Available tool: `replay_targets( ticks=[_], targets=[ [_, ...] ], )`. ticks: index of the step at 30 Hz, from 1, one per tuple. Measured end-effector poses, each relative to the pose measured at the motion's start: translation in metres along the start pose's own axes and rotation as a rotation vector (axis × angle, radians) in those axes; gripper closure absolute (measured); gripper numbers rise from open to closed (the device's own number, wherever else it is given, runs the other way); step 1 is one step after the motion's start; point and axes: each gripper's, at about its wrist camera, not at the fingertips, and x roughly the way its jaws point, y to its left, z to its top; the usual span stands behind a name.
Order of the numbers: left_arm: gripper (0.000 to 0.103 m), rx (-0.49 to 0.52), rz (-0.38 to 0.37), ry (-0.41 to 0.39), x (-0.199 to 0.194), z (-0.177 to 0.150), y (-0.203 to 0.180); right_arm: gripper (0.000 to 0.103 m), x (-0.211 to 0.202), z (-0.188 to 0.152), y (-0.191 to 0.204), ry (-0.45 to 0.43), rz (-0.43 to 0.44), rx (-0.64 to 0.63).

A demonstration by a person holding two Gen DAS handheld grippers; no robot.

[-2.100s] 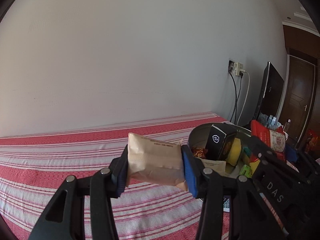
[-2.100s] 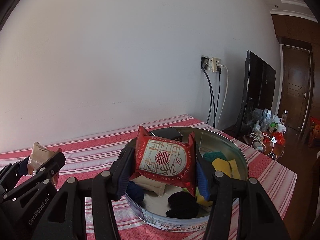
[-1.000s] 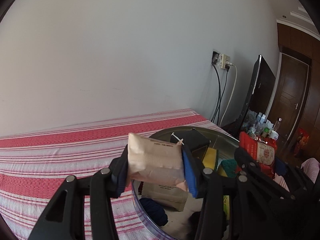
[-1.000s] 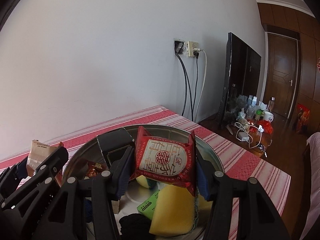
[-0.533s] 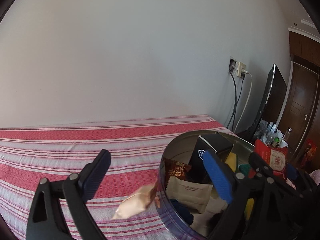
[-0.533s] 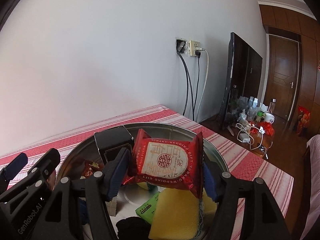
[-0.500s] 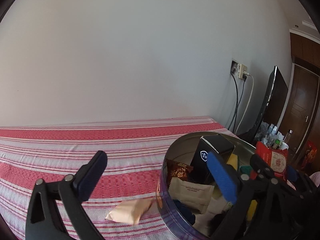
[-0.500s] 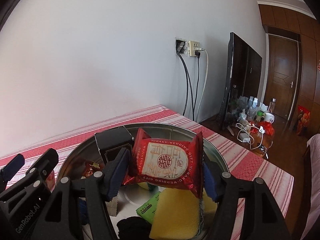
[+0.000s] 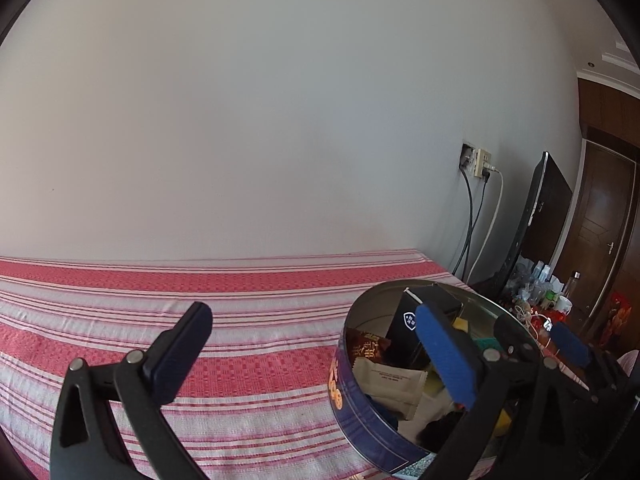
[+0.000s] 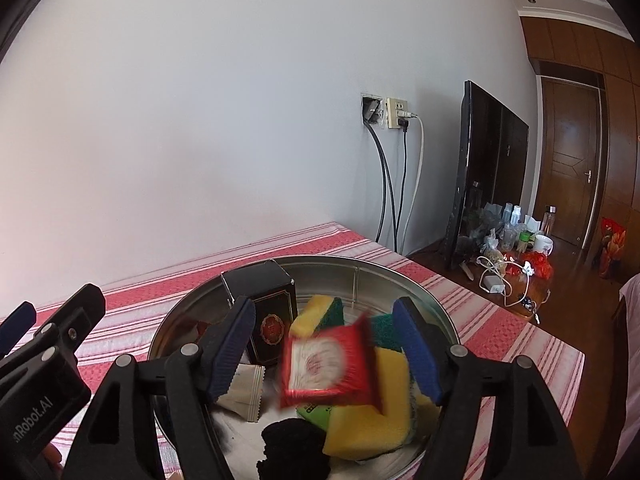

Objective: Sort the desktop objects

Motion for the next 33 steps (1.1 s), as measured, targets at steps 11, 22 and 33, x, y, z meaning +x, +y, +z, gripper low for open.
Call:
replay_targets(
  ticks=[11, 22, 33],
  targets=[
    [0.001, 0.117, 0.005, 0.219, -0.019, -0.044, 0.025, 0.025, -0.024, 0.001, -0.009, -0.056, -0.022, 0.01],
    [0.008, 0.43, 0.003, 0.43, 0.009, -0.1, -0.034, 0.025, -0.029, -0.002, -0.013, -0.057, -0.007, 0.017],
    [0.072, 0.277, -0.121, 0.489, 0.022, -0.089, -0.015, 0.025, -0.03, 0.0, -0.016, -0.074, 0.004, 0.03]
  ],
)
